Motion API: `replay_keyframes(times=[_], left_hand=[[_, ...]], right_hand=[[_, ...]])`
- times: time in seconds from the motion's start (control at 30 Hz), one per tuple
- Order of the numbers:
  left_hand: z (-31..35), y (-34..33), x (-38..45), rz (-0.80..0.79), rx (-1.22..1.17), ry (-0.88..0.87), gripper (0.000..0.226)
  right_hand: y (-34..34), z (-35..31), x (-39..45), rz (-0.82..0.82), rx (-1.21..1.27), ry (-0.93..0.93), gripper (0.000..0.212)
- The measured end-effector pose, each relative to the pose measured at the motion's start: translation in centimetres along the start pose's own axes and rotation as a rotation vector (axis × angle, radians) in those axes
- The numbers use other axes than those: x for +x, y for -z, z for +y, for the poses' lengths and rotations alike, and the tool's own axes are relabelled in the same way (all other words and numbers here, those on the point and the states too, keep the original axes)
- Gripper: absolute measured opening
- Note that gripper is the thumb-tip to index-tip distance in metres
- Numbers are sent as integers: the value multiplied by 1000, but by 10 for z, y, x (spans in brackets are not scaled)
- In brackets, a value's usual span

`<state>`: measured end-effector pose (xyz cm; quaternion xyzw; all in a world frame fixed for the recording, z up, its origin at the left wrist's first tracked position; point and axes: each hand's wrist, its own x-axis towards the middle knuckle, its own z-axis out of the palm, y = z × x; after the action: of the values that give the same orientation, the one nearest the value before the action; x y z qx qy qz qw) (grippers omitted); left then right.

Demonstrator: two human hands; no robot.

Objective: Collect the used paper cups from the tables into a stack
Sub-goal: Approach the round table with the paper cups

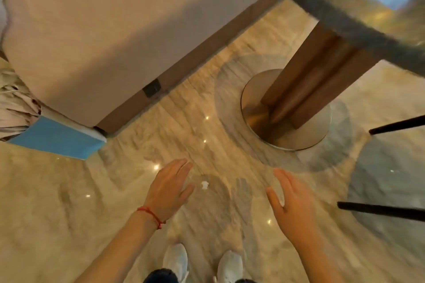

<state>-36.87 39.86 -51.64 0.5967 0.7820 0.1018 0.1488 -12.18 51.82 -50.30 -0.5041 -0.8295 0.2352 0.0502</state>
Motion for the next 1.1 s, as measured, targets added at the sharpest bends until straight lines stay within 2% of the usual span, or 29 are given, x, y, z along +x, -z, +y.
replay_keyframes(times=[0.03, 0.13, 0.33, 0.47, 0.57, 0.67, 0.73, 0.8, 0.9, 0.97, 1.03, 1.1], left_hand=[[-10, -25, 5, -5, -5, -10, 39], [-40, -99, 17, -53, -60, -27, 51], [-86, -245, 37, -159, -272, 76, 46], [-103, -314, 52, -272, -314, 147, 41], [-111, -353, 61, -279, -363, 223, 37], [-113, -382, 63, -278, -389, 294, 38], [-113, -395, 63, -229, -416, 333, 36], [-110, -401, 63, -179, -448, 355, 27], [-105, -398, 60, -110, -515, 374, 9], [-101, -391, 61, -26, -677, 517, 4], [-97, -374, 62, 26, -886, 729, 9], [-92, -348, 60, 33, -1078, 851, 14]], right_hand=[[-20, 10, 6, -12, -8, -8, 48], [-77, 40, 19, -29, -29, -10, 46], [-182, 97, 41, -62, -50, 15, 46], [-232, 125, 55, -97, -67, 46, 48], [-260, 140, 66, -73, -65, 66, 47], [-278, 148, 76, -56, -51, 83, 55], [-285, 151, 82, -48, -43, 84, 51], [-286, 151, 84, -37, -28, 77, 45], [-280, 149, 83, -42, -4, 62, 47], [-277, 148, 82, -61, 19, 46, 47], [-268, 142, 78, -78, 37, 36, 48], [-253, 132, 72, -86, 47, 27, 48]])
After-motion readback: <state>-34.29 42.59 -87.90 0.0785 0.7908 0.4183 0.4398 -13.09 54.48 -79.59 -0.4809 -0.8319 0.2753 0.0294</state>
